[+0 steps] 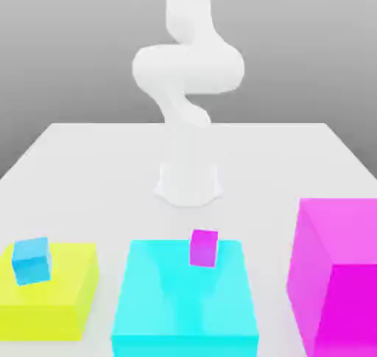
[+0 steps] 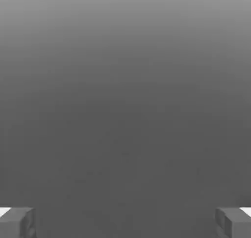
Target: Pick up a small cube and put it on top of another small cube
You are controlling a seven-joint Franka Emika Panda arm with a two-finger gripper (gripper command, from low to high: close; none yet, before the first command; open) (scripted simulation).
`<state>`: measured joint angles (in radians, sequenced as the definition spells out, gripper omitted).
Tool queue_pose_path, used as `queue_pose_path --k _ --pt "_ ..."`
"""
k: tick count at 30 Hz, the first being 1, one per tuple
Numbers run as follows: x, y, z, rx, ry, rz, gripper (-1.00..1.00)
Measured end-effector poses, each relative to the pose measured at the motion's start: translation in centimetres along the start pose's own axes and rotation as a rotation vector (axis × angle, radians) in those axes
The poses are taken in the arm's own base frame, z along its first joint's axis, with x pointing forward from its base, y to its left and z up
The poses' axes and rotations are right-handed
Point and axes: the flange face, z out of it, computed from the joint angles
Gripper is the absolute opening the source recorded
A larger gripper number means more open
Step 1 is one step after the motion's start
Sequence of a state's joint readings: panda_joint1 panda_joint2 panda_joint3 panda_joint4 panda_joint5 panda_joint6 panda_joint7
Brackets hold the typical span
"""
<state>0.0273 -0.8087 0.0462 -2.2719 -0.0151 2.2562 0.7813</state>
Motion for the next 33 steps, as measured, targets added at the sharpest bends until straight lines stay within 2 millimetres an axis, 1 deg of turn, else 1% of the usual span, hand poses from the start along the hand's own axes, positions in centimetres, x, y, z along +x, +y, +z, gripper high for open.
queue_pose_path --k 1,2,4,6,8,10,12,15,18,20,22,23,24,25,26,27,28,33 --pt "-1.2 -1.1 0.5 0.002 -0.022 -0.05 0.0" --pt "-2.4 -2.1 1.3 0.005 -0.05 -0.103 0.0" --pt "-5.2 -3.9 3.5 0.012 -0.114 -0.214 0.0" --pt "-8.5 -5.2 7.0 0.016 -0.188 -0.336 0.0" --pt "-12.4 -6.0 10.8 0.021 -0.265 -0.465 0.0" --pt "-16.8 -6.4 14.3 0.028 -0.342 -0.596 0.0" --pt "-21.5 -6.4 17.4 0.036 -0.418 -0.73 0.0" --pt "-29.1 -5.3 21.0 0.053 -0.528 -0.933 0.0" --pt "-36.7 -3.0 23.6 0.073 -0.635 -1.139 0.0" --pt "-41.6 -0.8 24.7 0.088 -0.705 -1.278 0.0" --pt "-46.2 1.9 25.5 0.103 -0.773 -1.417 0.0" --pt "-47.9 3.6 26.1 0.106 -0.804 -1.471 0.0" --pt "-49.0 5.5 26.9 0.105 -0.831 -1.507 0.0" --pt "-49.5 7.5 28.0 0.097 -0.854 -1.527 0.0" --pt "-49.2 9.2 29.1 0.085 -0.865 -1.515 0.0" --pt "-48.6 10.6 30.3 0.07 -0.869 -1.489 0.0" --pt "-48.7 11.4 31.1 0.065 -0.871 -1.483 0.0" --pt "-51.3 13.7 34.0 0.069 -0.876 -1.49 0.0"
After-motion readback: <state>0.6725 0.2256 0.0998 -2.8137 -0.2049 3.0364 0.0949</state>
